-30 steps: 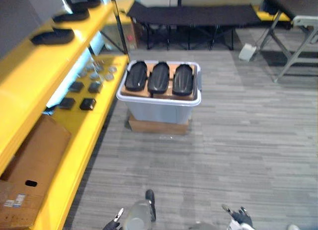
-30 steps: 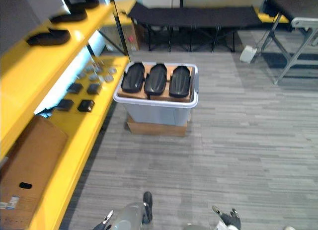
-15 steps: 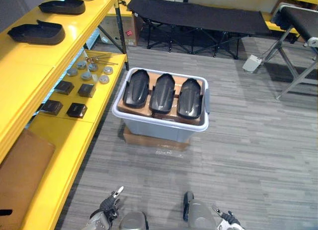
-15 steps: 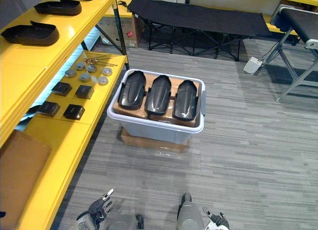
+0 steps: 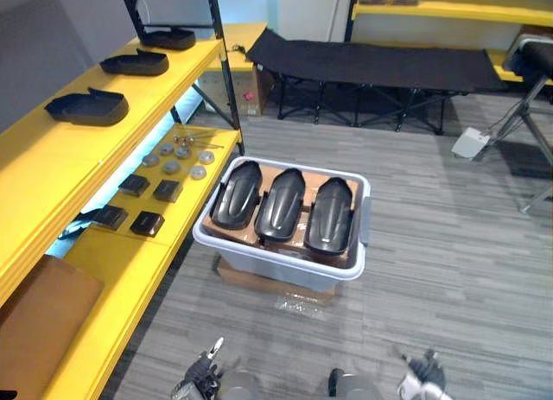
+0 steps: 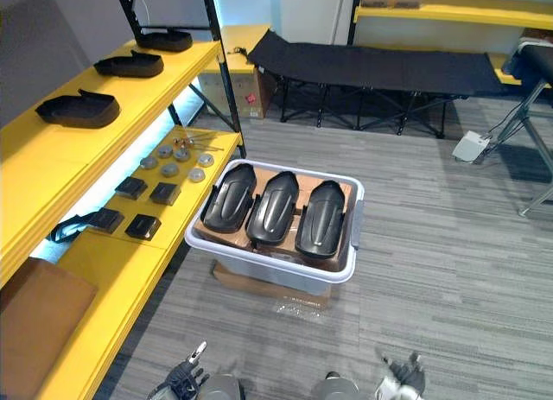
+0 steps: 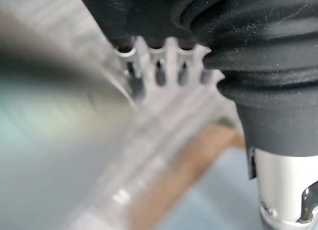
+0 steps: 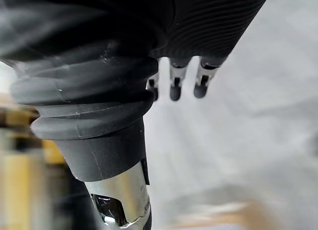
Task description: Walk over and take plastic housings, then place them on the shelf
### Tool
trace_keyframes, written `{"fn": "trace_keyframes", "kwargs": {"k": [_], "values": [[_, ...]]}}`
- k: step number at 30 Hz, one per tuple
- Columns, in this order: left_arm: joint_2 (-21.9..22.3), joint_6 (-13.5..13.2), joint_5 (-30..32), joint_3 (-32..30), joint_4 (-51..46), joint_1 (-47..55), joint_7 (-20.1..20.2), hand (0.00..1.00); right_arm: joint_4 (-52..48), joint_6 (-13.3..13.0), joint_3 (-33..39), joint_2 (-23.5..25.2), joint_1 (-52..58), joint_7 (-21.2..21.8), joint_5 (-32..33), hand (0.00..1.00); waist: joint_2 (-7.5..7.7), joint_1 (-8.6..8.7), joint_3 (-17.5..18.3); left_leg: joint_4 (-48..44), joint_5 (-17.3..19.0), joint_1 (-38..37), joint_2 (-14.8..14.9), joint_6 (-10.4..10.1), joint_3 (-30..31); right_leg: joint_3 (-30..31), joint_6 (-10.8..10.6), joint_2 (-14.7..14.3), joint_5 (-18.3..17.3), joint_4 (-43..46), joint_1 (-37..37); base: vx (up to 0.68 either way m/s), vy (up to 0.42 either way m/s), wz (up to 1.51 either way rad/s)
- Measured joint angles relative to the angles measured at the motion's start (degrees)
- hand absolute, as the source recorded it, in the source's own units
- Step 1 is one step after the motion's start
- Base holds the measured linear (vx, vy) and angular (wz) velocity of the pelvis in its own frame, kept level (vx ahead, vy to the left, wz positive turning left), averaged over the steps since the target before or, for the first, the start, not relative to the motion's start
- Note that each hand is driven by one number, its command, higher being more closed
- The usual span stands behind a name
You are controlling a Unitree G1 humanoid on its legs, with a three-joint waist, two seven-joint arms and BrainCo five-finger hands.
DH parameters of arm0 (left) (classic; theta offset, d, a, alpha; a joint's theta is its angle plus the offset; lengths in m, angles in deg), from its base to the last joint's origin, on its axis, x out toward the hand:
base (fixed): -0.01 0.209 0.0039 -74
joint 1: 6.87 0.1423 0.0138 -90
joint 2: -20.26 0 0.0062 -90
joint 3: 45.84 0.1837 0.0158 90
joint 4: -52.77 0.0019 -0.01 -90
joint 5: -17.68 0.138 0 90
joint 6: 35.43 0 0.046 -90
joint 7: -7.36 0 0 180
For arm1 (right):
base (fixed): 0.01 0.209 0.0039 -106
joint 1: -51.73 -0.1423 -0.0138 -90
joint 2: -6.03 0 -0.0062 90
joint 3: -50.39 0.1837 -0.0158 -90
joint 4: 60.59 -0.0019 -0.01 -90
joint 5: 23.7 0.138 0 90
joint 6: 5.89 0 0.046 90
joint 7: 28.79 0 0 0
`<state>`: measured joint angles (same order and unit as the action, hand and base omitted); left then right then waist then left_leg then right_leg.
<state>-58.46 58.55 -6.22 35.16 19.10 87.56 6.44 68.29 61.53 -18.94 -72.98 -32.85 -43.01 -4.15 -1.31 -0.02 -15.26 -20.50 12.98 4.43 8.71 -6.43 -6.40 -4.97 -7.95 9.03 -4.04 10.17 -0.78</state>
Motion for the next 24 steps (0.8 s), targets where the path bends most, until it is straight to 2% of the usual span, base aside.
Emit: {"fn": "trace_keyframes", "kwargs": {"k": [1, 3, 7, 11, 13, 16, 17, 23, 24], "values": [[-1.84, -0.37, 1.89, 1.35, -0.13, 0.14, 0.0, 0.0, -4.12, -1.08, 1.14, -0.55, -1.38, -1.01, -0.04, 0.0, 0.8, -0.29, -0.45, -0.13, 0.36, 1.18, -1.51, 0.65, -0.77, 0.58, -0.86, 1.24, 0.67, -0.93, -1.04, 0.07, 0.207, -0.17], [-3.25, -0.18, 1.76, 2.53, -0.09, 0.24, 0.11, 0.0, -9.75, -2.01, 3.5, -1.29, -2.53, -1.56, -0.08, 0.0, 1.18, 0.19, -1.07, -0.88, 0.49, 2.53, -2.81, 1.63, -1.02, 0.56, -1.83, 2.23, 1.91, -2.12, -1.14, 0.15, 0.185, 0.0], [-3.44, -0.15, 1.26, 4.46, -3.66, 0.01, 2.27, 0.0, -14.56, -1.09, 5.04, -5.29, -8.14, -2.11, 0.04, 0.0, 1.12, -0.26, -2.53, -2.35, 1.32, 3.88, -4.27, 2.77, -0.37, 0.28, -2.78, 3.5, 3.51, -3.67, -1.11, 0.14, 0.112, 0.06], [-3.05, -0.97, 1.78, 8.22, -7.11, -2.52, 3.77, 0.0, -14.91, 2.69, 3.75, -9.44, -16.88, -3.65, 0.14, 0.0, 1.16, -1.03, -5.37, -3.64, 1.48, 6.14, -4.84, 3.04, 1.65, -1.49, -2.81, 3.82, 3.56, -3.83, -1.29, 0.05, 0.025, 0.26], [-2.53, -1.84, 1.75, 9.52, -8.51, -3.28, 3.83, 0.0, -13.89, 5.92, 2.18, -12.14, -21.66, -4.64, 0.45, 0.0, 1.01, -1.74, -7.36, -3.92, 1.47, 7.37, -5.13, 3.04, 3.43, -2.96, -2.8, 3.78, 3.57, -3.84, -1.4, -0.01, 0.0, 0.29], [-2.76, -2.65, 1.91, 10.21, -9.42, -3.95, 3.8, 0.0, -7.17, 9.71, 0.49, -15.64, -27.87, -4.71, 2.25, 0.0, 0.8, -3.42, -8.88, -4.29, 1.43, 9.41, -5.47, 3.11, 4.82, -4.14, -2.77, 3.85, 3.67, -3.83, -2.4, -0.03, 0.004, 0.22], [-2.85, -2.67, 1.98, 10.21, -9.42, -3.96, 3.78, 0.0, -5.66, 10.26, -0.04, -16.34, -29.06, -4.65, 2.32, 0.0, 0.66, -3.56, -8.97, -4.55, 1.42, 9.94, -5.57, 3.13, 5.23, -4.45, -2.77, 3.86, 3.74, -3.81, -2.59, -0.04, 0.006, 0.26], [-4.04, -4.35, 1.98, 10.39, -6.92, -4.55, 3.6, 0.0, 7.9, 16.62, -6.08, -25.35, -41.9, -4.5, 4.71, 0.0, -1.74, -5.6, -10.67, -7.96, 1.37, 15.45, -6.06, 3.22, 7.47, -6.0, -2.81, 3.91, 3.78, -1.86, -6.18, -0.05, 0.014, 0.16], [-4.03, -4.34, 1.93, 10.42, -5.99, -4.56, 3.61, 0.0, 9.09, 17.02, -6.49, -26.16, -42.85, -4.53, 5.2, 0.0, -2.06, -5.77, -10.94, -8.23, 1.37, 15.83, -6.09, 3.22, 7.6, -6.07, -2.81, 3.95, 3.78, -1.57, -6.51, -0.07, 0.017, 0.05]]}}
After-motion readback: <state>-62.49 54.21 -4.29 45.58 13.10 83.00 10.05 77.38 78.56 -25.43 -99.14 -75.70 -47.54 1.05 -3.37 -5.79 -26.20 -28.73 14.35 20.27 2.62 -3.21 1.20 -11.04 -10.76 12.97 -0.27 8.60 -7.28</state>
